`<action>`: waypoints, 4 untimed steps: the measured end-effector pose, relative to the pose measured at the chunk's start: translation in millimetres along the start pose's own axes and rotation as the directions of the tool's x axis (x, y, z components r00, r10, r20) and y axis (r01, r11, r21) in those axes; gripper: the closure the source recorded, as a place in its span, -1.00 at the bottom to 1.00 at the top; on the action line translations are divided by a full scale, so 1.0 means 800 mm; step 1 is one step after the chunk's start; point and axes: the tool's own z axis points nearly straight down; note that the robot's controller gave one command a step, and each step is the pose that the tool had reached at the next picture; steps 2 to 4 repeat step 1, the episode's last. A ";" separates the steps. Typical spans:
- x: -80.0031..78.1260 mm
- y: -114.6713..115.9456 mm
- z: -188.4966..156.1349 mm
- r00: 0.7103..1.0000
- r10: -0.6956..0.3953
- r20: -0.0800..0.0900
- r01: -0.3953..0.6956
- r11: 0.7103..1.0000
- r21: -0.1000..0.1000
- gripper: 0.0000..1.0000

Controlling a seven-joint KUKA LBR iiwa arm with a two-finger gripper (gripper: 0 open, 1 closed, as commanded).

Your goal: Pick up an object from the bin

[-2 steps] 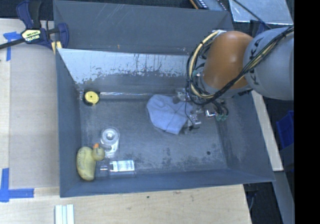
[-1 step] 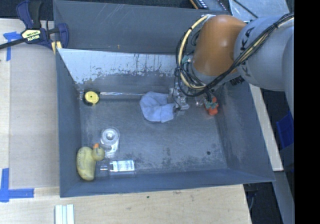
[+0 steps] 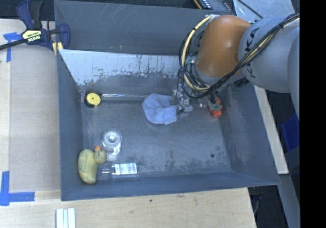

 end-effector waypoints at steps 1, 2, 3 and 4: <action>0.004 0.014 -0.122 0.999 0.035 0.008 -0.035 0.999 0.000 1.00; 0.004 0.014 -0.122 0.999 0.035 0.008 -0.035 0.999 0.000 1.00; 0.004 0.014 -0.122 0.999 0.035 0.008 -0.035 0.999 0.000 1.00; 0.004 0.014 -0.122 0.999 0.035 0.008 -0.035 0.999 0.000 1.00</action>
Offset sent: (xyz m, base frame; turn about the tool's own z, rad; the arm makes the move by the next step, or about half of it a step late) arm -0.0035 0.0225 0.1598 -0.0377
